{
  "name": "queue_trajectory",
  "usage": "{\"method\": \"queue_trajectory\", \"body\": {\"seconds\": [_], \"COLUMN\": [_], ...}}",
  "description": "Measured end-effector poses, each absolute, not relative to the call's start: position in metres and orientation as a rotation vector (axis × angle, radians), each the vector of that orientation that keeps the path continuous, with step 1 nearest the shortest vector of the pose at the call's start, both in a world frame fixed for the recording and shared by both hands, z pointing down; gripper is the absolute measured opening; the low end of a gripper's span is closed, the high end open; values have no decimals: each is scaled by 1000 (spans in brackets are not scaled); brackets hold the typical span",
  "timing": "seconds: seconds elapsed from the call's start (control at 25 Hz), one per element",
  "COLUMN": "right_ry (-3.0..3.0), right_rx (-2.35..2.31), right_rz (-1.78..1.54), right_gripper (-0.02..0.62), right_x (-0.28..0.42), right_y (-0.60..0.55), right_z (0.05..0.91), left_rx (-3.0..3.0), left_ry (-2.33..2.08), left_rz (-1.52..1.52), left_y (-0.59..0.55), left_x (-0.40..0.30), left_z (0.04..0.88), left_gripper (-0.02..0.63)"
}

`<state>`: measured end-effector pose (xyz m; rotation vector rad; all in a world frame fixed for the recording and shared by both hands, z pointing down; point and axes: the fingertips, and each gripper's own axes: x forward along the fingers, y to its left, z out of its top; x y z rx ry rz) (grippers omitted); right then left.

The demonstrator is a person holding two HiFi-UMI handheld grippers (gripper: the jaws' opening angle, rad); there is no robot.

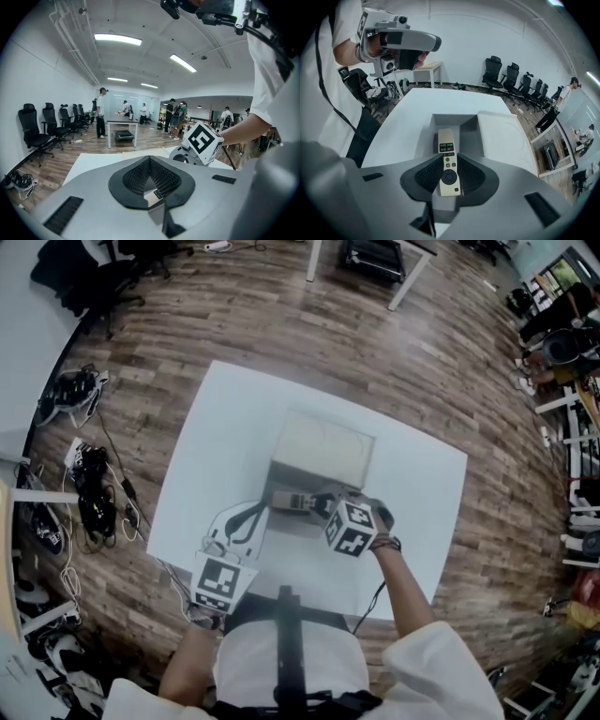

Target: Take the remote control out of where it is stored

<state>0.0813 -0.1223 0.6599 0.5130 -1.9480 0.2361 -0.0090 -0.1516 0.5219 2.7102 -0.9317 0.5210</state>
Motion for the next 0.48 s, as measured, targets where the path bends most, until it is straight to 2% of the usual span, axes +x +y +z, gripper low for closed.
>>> {"method": "queue_trajectory", "body": {"seconds": [0.48], "right_ry": [-1860], "right_rx": [397], "right_rz": [225], "right_gripper": [83], "right_x": [75], "right_y": [-118], "right_z": [680], "left_rx": [2693], "left_ry": [-904], "left_rz": [530], "left_y": [-152], "left_x": [-8], "left_z": [529], "left_gripper": [-11]}}
